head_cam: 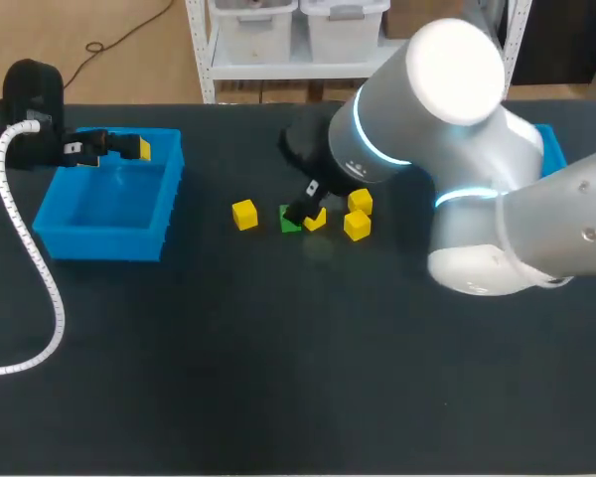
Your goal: Put the green cubes in the right bin and the yellow cubes in the left bin.
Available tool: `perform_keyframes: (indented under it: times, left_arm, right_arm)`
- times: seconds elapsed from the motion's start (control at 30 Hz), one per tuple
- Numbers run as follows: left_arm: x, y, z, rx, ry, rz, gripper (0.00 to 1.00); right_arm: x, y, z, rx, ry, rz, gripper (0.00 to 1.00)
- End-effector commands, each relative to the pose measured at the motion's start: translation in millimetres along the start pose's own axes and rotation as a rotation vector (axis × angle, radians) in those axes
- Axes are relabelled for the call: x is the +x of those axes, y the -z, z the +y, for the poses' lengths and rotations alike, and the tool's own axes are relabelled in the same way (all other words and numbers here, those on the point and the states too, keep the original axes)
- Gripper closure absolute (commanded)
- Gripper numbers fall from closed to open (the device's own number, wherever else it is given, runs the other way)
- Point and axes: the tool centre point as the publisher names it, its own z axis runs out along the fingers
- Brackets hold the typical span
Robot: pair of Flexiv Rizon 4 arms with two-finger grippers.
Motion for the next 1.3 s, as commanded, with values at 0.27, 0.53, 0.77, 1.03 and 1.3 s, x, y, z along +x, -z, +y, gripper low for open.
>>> perform_keyframes:
  times: [0.27, 0.53, 0.77, 1.03, 1.3]
  left_arm:
    - [0.1, -0.4, 0.6, 0.002, 0.000, -0.001, 0.00]
    - [0.1, -0.4, 0.6, 0.002, 0.000, -0.001, 0.00]
    - [0.1, -0.4, 0.6, 0.002, 0.000, -0.001, 0.00]
    - [0.1, -0.4, 0.6, 0.002, 0.000, -0.001, 0.00]
    - [0.1, -0.4, 0.6, 0.002, 0.000, -0.001, 0.00]
  right_arm:
    - [-0.2, -32.7, -0.5, -0.316, 0.368, 0.118, 0.00]
    - [-1.2, -50.3, -2.6, -0.320, 0.334, 0.142, 0.00]
    - [1.1, -57.5, 1.8, -0.330, 0.326, 0.155, 0.00]
    - [6.5, -55.3, 4.2, -0.314, 0.300, 0.150, 1.00]
    - [9.6, -35.7, 2.8, -0.279, 0.236, 0.084, 1.00]
